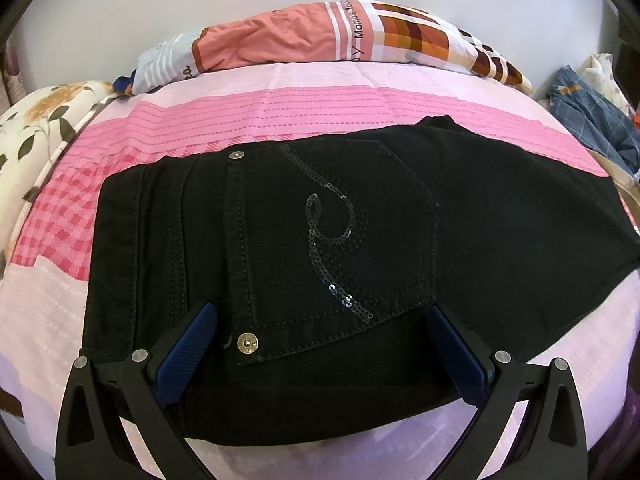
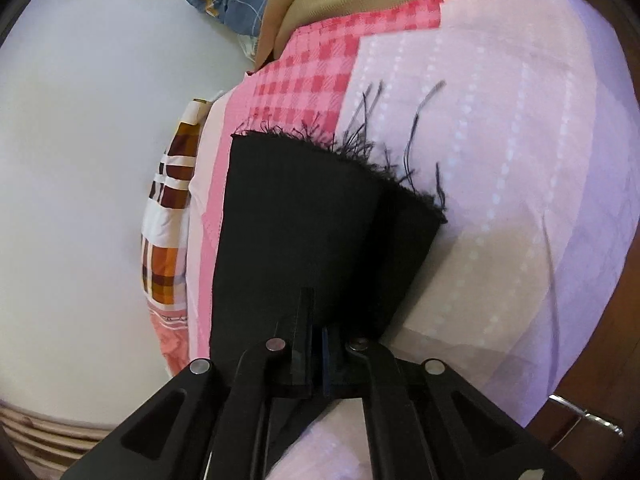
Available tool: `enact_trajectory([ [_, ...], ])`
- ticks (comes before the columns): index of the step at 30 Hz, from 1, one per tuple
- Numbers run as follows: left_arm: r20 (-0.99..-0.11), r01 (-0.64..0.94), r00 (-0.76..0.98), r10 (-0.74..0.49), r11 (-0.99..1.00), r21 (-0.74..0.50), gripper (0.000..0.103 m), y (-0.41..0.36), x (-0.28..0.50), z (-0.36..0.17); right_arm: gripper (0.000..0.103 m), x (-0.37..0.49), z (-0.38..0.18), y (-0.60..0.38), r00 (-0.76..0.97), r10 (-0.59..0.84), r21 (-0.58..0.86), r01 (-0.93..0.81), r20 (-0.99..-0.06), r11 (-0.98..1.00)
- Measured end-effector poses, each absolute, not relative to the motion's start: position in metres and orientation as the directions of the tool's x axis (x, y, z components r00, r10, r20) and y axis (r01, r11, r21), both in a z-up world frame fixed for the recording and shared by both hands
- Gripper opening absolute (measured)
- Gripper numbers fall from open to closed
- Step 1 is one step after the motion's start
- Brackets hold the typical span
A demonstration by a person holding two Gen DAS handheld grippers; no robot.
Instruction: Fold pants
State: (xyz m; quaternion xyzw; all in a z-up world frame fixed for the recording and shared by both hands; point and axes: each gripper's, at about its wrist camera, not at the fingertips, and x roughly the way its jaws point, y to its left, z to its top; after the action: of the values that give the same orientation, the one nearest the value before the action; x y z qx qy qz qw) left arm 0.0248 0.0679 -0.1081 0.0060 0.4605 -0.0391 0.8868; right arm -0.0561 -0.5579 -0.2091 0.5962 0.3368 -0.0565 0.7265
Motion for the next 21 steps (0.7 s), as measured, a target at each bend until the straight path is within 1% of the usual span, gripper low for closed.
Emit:
enact_trajectory([
  [6, -0.812, 0.074, 0.577, -0.086, 0.996, -0.054, 0.103, 0.07, 0.024, -0.107, 0.002, -0.067, -0.215, -0.562, 0.778, 0.322, 0.841, 0.484, -0.54, 0.241],
  [8, -0.812, 0.073, 0.576, -0.09, 0.996, -0.058, 0.103, 0.07, 0.024, -0.107, 0.002, -0.07, -0.215, -0.562, 0.775, 0.316, 0.837, 0.496, -0.547, 0.23],
  [10, -0.814, 0.073, 0.574, -0.094, 0.995, -0.064, 0.103, 0.07, 0.024, -0.106, 0.004, -0.077, -0.214, -0.569, 0.782, 0.305, 0.839, 0.51, -0.544, 0.191],
  [11, -0.813, 0.073, 0.574, -0.099, 0.995, -0.069, 0.103, 0.07, 0.024, -0.105, 0.01, -0.084, -0.209, -0.572, 0.777, 0.286, 0.828, 0.527, -0.56, 0.189],
  [12, -0.812, 0.072, 0.574, -0.103, 0.995, -0.075, 0.103, 0.071, 0.023, -0.104, 0.013, -0.088, -0.206, -0.574, 0.775, 0.277, 0.823, 0.537, -0.568, 0.187],
  [14, -0.808, 0.056, 0.579, -0.109, 0.994, -0.094, 0.103, 0.073, 0.021, -0.101, 0.014, -0.096, -0.194, -0.565, 0.778, 0.265, 0.822, 0.532, -0.569, 0.202],
  [16, -0.791, 0.037, 0.601, -0.114, 0.993, -0.115, 0.103, 0.076, 0.017, -0.095, 0.014, -0.082, -0.182, -0.544, 0.777, 0.376, 0.863, 0.44, -0.505, 0.25],
  [18, -0.77, 0.017, 0.632, -0.091, 0.994, -0.104, 0.103, 0.077, 0.011, -0.088, 0.014, -0.054, -0.179, -0.533, 0.752, 0.487, 0.895, 0.362, -0.445, 0.26],
  [19, -0.756, 0.004, 0.651, -0.069, 0.996, -0.088, 0.103, 0.076, 0.008, -0.085, 0.014, -0.039, -0.183, -0.524, 0.723, 0.546, 0.906, 0.345, -0.423, 0.245],
  [21, -0.741, -0.018, 0.671, -0.034, 0.998, -0.062, 0.103, 0.076, 0.005, -0.081, 0.014, -0.016, -0.194, -0.516, 0.688, 0.597, 0.91, 0.343, -0.413, 0.234],
])
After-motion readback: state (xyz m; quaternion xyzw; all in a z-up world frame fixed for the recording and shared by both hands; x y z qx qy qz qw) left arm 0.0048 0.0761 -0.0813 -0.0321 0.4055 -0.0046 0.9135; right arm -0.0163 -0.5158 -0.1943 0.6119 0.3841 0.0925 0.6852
